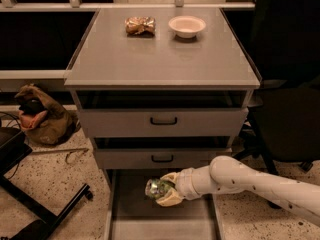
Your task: Place green can into bottom drawer
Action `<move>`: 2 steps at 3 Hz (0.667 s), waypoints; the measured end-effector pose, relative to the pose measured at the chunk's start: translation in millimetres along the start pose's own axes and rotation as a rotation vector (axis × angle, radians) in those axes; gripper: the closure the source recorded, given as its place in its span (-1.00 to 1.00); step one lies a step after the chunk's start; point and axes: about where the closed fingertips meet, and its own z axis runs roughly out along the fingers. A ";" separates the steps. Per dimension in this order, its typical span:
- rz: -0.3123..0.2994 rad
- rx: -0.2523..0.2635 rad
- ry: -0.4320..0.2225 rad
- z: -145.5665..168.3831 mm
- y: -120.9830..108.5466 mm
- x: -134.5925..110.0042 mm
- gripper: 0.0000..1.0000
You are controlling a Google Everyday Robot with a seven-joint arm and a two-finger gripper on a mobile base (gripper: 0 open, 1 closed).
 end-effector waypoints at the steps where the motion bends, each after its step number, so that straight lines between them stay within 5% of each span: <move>1: -0.006 0.002 -0.011 5.3 2.5 1.9 1.00; 2: -0.021 0.017 -0.030 48.2 8.6 29.7 1.00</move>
Offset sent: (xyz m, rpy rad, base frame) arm -0.0043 0.0457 -0.1616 0.0965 -0.0289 -0.0674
